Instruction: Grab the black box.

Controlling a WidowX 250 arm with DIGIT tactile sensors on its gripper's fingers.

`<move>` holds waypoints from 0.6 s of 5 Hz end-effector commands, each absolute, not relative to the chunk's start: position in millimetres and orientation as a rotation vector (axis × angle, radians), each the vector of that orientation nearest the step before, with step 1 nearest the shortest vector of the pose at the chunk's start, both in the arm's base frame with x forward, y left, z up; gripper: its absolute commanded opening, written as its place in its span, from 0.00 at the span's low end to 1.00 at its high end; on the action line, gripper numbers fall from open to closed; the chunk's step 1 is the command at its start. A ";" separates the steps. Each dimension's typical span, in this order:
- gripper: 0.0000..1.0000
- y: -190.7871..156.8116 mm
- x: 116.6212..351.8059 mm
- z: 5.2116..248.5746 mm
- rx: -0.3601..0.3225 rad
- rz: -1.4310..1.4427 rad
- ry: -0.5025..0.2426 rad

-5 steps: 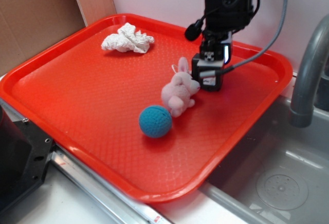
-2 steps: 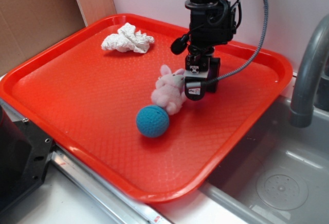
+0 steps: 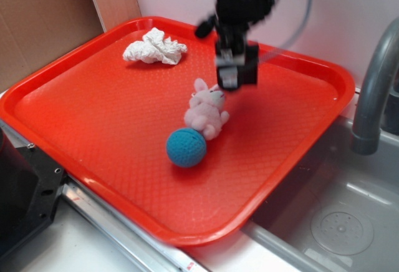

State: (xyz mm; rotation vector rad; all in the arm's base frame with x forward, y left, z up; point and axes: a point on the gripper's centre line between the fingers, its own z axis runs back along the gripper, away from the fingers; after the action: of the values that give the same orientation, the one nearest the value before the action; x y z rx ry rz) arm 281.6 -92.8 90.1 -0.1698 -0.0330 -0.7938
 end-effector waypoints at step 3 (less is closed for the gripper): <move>0.00 -40.0 226.4 253.6 -0.019 -0.039 -0.025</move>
State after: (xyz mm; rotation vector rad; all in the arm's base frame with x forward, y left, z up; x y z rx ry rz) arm 225.4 -16.9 235.9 -0.0249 0.0255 -0.0402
